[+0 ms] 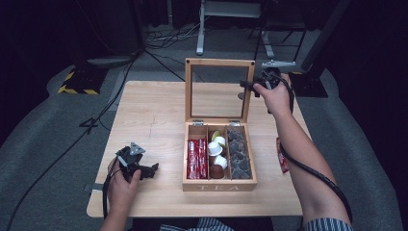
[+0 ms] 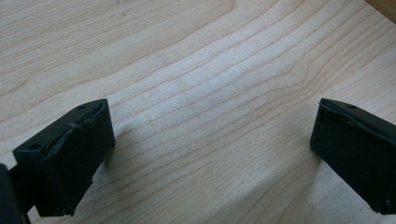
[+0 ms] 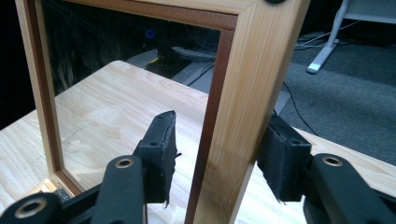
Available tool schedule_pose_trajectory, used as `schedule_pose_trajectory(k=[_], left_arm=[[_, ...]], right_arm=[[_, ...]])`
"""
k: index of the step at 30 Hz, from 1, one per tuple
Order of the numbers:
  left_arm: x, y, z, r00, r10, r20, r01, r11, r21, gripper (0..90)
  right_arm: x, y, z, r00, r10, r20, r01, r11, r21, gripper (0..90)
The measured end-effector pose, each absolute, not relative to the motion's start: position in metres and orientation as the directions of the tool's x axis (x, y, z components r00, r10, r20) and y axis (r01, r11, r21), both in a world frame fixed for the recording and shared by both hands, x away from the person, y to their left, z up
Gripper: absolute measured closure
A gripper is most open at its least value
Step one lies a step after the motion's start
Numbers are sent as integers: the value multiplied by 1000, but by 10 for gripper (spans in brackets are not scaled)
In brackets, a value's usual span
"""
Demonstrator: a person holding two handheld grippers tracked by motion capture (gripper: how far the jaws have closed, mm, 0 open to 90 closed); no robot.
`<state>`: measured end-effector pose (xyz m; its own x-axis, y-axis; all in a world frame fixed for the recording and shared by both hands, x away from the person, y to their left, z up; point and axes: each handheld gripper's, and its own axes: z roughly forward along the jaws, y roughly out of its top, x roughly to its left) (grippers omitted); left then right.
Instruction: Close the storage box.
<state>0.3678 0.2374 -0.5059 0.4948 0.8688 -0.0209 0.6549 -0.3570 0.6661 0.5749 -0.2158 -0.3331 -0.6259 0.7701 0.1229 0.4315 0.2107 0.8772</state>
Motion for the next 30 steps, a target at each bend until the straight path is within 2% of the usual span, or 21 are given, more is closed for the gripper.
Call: schedule_pose_trajectory(k=[8,14,30], left_arm=[[368,237,-506,495,869,-21,655,-357,666,0],[368,237,-506,495,869,-21,656,-357,665,0],[368,237,-506,495,868,-20,655,-359,664,0]], right_arm=[[575,-210,-335,-624,773,115,434,220,874,463],[570,-213,-331,-622,772,133,434,198,879,493],[532,-219,-318,-662,746,69,372,247,895,540]])
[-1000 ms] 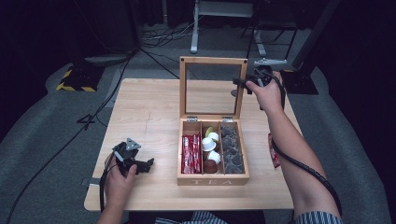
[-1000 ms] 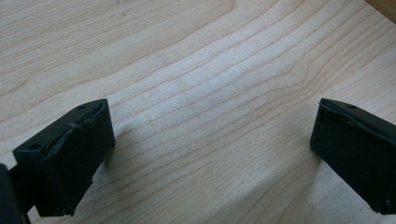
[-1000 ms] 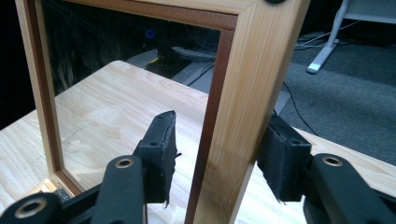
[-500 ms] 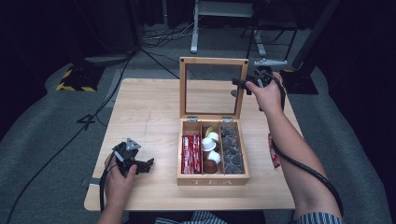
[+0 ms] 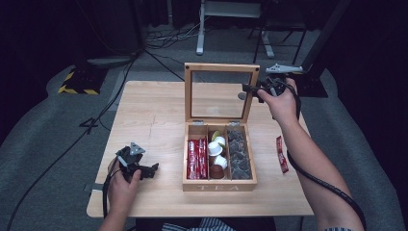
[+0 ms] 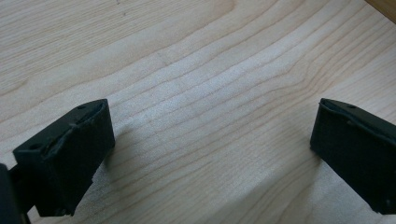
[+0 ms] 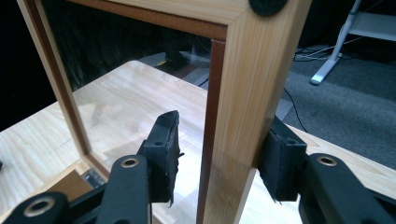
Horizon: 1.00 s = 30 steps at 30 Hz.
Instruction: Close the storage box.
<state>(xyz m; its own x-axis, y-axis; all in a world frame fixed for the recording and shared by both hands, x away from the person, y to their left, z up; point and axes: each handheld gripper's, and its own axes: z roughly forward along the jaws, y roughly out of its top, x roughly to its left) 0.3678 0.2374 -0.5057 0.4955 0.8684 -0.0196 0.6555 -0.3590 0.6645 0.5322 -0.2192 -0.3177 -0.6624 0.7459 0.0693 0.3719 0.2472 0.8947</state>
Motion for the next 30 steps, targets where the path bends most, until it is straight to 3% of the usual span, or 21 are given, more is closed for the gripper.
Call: schedule_pose_trajectory(k=[19,30], left_arm=[[369,236,-506,495,869,-20,656,-359,664,0],[369,236,-506,493,869,-22,657,-357,664,0]], right_arm=[[482,-232,-300,-701,711,54,323,249,913,547],[455,-232,-290,-736,677,-10,302,342,890,534]])
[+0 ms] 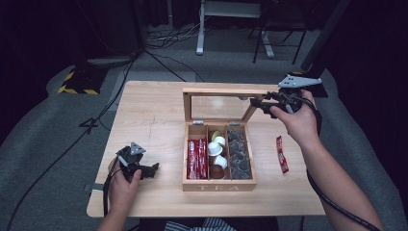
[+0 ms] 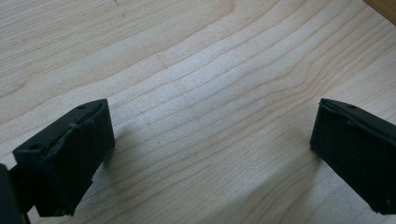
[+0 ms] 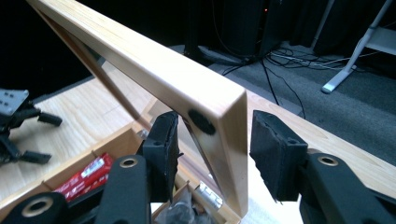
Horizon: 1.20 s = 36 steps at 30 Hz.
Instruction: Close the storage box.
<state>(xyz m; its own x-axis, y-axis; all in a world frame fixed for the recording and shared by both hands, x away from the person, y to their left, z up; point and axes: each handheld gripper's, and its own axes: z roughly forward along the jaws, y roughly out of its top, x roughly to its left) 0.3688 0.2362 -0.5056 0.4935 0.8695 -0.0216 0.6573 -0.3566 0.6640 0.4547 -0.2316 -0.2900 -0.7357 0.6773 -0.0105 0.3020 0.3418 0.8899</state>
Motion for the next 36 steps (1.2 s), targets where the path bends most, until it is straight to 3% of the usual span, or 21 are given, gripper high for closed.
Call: schedule_pose_trajectory(k=[16,36], left_arm=[[369,236,-506,494,869,-22,657,-356,665,0],[369,236,-506,494,869,-20,656,-358,665,0]], right_arm=[[418,-228,-290,-744,664,-73,306,436,846,564],[377,-228,-318,-767,618,-170,229,511,828,506]])
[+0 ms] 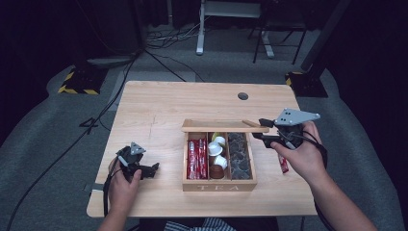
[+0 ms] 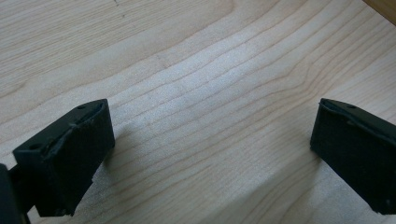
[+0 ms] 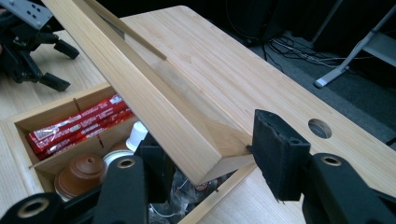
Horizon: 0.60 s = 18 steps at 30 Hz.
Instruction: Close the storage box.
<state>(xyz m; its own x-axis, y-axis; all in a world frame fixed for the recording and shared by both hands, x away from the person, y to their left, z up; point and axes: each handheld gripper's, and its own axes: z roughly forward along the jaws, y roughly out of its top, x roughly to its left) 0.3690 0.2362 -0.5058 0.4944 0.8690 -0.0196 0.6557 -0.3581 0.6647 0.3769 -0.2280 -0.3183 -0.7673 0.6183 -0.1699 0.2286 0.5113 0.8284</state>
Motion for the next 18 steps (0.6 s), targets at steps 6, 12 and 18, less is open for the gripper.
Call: schedule_pose_trajectory(k=[6,12,18], left_arm=[[369,236,-506,495,869,-19,656,-359,664,0],[369,236,-506,494,869,-19,656,-358,665,0],[369,236,-506,495,869,-19,656,-359,664,0]], right_arm=[[369,-227,-326,-777,601,-188,211,529,822,477],[361,-226,-334,-781,585,-220,183,550,815,465],[353,-225,-341,-782,570,-252,159,573,804,443]])
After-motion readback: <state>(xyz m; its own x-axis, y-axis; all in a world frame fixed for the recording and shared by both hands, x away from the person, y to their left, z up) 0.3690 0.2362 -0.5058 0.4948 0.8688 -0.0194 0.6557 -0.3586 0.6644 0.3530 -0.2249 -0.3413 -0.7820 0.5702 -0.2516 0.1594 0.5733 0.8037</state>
